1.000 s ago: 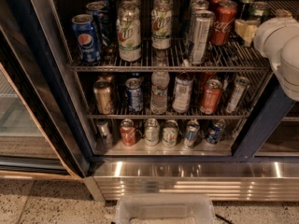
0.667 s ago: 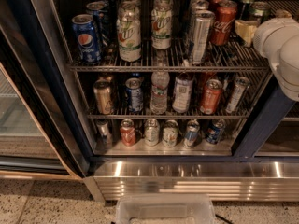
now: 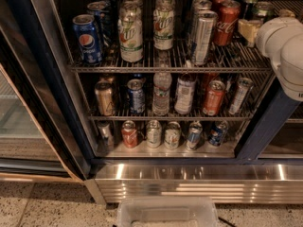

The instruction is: Pick green can from top shelf of fridge

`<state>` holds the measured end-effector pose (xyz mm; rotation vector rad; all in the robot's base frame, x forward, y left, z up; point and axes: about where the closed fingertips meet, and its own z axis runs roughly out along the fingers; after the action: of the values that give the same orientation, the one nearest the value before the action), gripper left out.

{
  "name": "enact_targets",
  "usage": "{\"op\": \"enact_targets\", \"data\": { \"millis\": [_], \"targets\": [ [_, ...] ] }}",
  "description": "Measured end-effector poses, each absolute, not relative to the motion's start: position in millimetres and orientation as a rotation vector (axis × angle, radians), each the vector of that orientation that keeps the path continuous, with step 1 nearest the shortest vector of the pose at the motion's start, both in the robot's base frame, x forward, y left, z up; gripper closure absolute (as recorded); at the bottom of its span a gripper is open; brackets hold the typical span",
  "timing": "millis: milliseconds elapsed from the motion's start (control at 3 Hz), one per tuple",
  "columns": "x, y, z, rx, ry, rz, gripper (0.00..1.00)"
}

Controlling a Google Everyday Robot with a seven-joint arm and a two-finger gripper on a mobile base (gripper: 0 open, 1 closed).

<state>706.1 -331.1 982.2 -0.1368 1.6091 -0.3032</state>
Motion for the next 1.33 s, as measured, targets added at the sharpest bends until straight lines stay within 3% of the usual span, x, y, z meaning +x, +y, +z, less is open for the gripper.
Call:
{"op": "enact_targets", "data": {
  "millis": [1000,1333],
  "targets": [
    [725,-317,977,-0.156,1.620,-0.311,0.39],
    [725,-317,977,-0.156,1.620,-0.311,0.58]
  ]
}}
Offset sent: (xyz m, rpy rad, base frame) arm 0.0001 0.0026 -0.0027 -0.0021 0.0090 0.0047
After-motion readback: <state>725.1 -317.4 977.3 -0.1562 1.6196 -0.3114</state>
